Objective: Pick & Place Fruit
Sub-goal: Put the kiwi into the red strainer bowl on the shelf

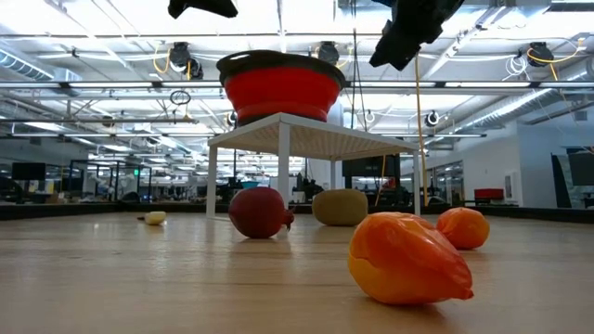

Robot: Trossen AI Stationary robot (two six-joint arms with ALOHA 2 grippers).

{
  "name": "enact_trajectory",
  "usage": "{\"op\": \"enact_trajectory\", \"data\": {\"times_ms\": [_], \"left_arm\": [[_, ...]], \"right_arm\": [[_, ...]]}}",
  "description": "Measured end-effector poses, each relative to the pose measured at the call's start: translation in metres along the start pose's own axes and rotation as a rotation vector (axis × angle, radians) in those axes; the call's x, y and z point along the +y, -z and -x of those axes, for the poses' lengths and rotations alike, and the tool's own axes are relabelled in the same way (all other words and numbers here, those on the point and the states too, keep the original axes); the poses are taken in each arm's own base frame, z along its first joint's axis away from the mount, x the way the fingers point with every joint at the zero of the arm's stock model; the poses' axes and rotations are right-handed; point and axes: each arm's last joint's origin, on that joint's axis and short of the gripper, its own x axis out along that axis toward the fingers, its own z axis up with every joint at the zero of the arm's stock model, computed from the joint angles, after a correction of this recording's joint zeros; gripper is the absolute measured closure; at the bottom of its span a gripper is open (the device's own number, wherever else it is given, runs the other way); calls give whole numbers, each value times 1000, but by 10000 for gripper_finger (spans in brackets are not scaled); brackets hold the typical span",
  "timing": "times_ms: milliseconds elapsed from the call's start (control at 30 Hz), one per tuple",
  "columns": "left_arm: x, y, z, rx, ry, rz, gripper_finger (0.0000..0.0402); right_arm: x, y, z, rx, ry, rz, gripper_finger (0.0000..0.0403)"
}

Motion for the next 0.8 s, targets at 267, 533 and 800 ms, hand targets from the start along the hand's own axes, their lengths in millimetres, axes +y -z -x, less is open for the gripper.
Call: {"op": "enact_trajectory", "data": {"times_ms": [267, 533, 800], "left_arm": [[-3, -1, 0, 5, 97, -83, 395], [1, 2, 8, 24, 100, -83, 400], [11, 7, 30, -13, 88, -58, 399]], "right_arm": [[19, 4, -2, 49, -95, 1, 403], [40, 22, -11, 117, -8, -60, 403], [57, 46, -32, 34, 131, -80, 403]]}}
